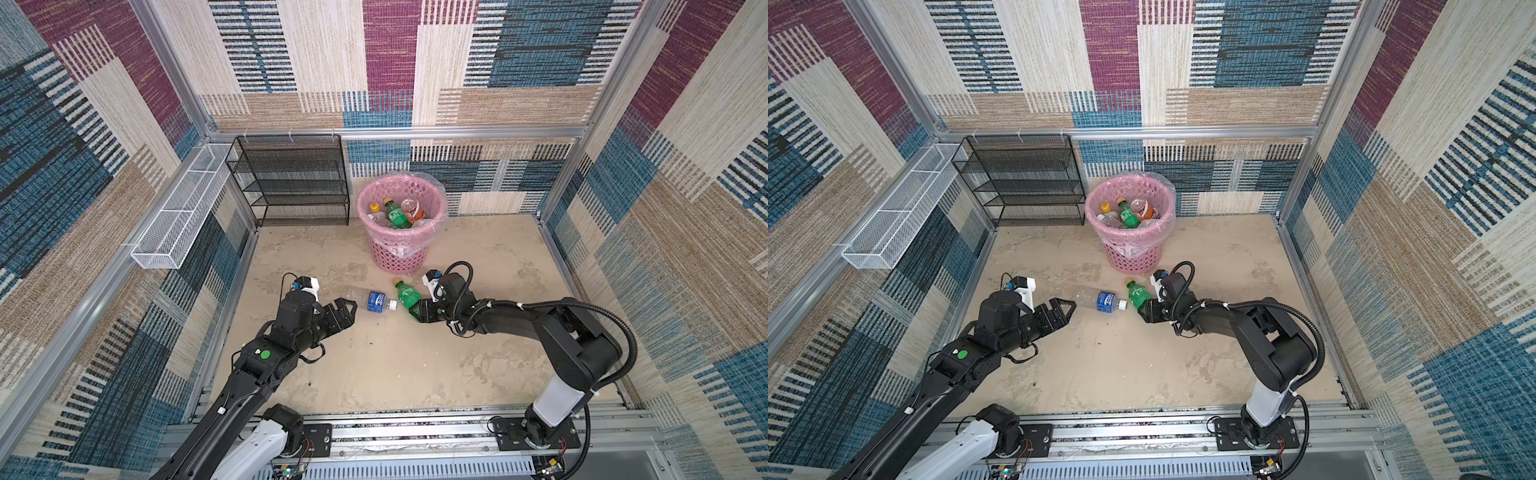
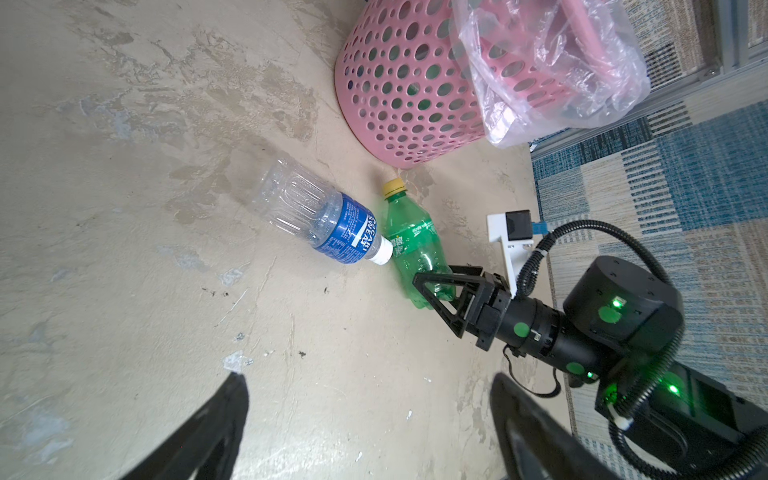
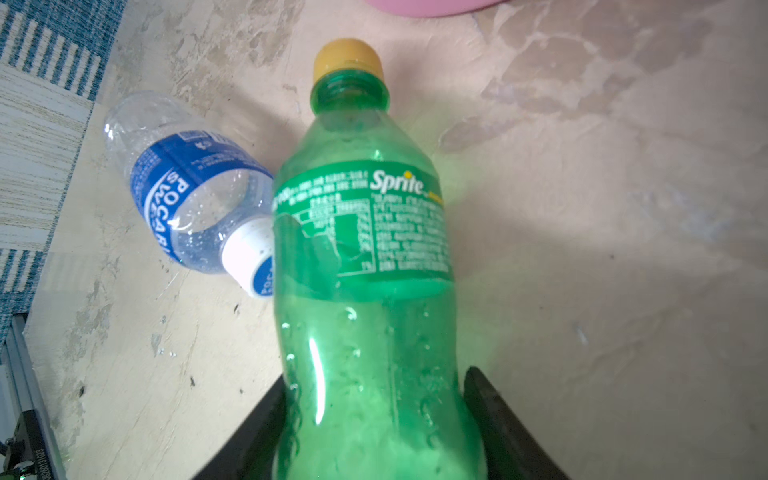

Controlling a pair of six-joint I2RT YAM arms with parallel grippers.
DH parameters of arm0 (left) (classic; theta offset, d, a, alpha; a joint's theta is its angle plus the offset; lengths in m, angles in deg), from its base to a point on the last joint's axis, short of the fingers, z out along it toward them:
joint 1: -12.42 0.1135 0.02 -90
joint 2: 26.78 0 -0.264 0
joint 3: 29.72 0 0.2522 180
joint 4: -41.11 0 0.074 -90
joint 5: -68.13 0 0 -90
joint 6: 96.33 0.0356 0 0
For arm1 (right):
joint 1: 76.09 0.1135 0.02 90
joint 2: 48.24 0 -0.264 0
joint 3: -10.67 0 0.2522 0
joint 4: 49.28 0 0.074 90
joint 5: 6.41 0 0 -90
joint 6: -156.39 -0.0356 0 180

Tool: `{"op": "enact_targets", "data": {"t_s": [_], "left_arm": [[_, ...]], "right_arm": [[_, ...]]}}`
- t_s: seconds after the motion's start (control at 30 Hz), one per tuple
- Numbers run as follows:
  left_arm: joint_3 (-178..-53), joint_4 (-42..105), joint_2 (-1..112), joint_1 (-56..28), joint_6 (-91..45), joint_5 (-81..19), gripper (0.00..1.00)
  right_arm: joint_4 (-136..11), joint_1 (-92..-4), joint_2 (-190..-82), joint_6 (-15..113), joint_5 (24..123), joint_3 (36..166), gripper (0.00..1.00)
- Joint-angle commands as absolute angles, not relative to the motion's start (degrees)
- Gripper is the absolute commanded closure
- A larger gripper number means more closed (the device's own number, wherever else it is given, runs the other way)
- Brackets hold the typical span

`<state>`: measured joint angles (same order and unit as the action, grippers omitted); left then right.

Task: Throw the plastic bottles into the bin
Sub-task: 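Close the right gripper around the middle of the Sprite bottle, then lift the Sprite bottle with the right gripper and drop it into the bin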

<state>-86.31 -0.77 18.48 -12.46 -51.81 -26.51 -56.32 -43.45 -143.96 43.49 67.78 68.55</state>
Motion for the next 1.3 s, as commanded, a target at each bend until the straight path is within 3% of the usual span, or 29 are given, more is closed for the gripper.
{"op": "enact_targets", "data": {"t_s": [0.0,0.37,0.67,0.83,0.93,1.07,1.13,1.27], "left_arm": [[-86.1,-0.1,19.0,-12.4,-52.1,-26.1,0.08],[-86.2,3.9,23.3,-12.4,-53.0,-27.9,0.08],[-86.3,6.6,25.7,-12.3,-53.6,-29.3,0.08],[-86.6,7.0,25.7,-12.4,-54.0,-29.6,0.09],[-87.0,7.3,25.6,-12.4,-54.5,-29.8,0.09],[-89.6,5.2,25.3,-12.4,-54.3,-30.2,0.09],[-90.4,3.8,24.2,-12.4,-53.5,-29.2,0.08],[-89.8,2.7,21.8,-12.3,-53.0,-27.3,0.06]], "right_arm": [[-54.2,-43.5,-139.7,41.5,69.1,65.2,0.43],[-60.8,-43.6,-120.6,39.8,73.9,59.2,0.42],[-71.2,-43.6,-107.5,44.4,77.6,68.4,0.43],[-72.5,-44.7,-113.1,47.5,77.6,83.1,0.40],[-74.7,-46.4,-126.8,50.5,77.3,105.2,0.35],[-83.0,-47.1,-141.4,51.8,78.4,135.5,0.05],[-83.4,-47.1,-140.4,52.0,80.2,136.8,0.01],[-79.2,-47.2,-130.0,51.3,83.1,124.6,0.01]]}}
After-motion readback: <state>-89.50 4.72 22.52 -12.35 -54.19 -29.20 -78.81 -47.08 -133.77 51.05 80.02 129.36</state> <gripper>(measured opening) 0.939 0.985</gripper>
